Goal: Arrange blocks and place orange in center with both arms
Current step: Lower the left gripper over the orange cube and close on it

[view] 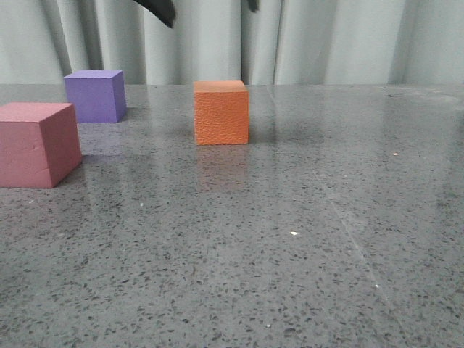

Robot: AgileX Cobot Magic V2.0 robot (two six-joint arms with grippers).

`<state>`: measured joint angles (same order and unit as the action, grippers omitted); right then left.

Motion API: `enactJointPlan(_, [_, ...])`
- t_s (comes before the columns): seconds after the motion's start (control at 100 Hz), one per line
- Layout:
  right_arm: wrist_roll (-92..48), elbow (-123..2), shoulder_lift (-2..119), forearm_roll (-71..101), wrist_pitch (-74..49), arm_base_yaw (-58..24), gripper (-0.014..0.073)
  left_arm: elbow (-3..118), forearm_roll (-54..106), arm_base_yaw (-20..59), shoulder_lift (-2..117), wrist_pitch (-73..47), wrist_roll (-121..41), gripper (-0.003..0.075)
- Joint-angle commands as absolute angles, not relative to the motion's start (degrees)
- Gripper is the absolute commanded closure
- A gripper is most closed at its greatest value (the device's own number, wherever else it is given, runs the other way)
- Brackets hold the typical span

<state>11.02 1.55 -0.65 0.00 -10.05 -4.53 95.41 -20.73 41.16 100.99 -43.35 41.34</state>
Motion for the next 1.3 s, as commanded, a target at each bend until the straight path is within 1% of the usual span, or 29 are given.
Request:
enactJointPlan(0.0, [10.4, 0.8, -2.0, 0.0, -5.2, -4.2, 0.0662, 98.8, -22.5, 42.4, 100.1, -41.4, 42.4, 0.007])
enactJointPlan(0.14, [10.4, 0.8, -2.0, 0.0, -5.2, -4.2, 0.0662, 98.8, -22.5, 42.4, 101.6, -39.4, 42.4, 0.007])
enactJointPlan(0.38, [10.4, 0.8, -2.0, 0.0, -5.2, -4.2, 0.0662, 98.8, -22.0, 42.4, 102.2, -39.6, 42.6, 0.007])
enactJointPlan(0.56, [10.4, 0.8, -2.0, 0.0, -5.2, -4.2, 0.0662, 98.8, -25.4, 42.4, 102.4, -40.6, 49.7, 0.007])
enactJointPlan(0.66, [10.4, 0.8, -2.0, 0.0, -5.2, -4.2, 0.0662, 98.8, -26.5, 42.5, 102.9, -41.9, 50.9, 0.007])
enactJointPlan(1.29, [10.4, 0.8, -2.0, 0.0, -5.2, -4.2, 0.0662, 98.8, -26.9, 42.6, 109.2, -43.2, 52.7, 0.007])
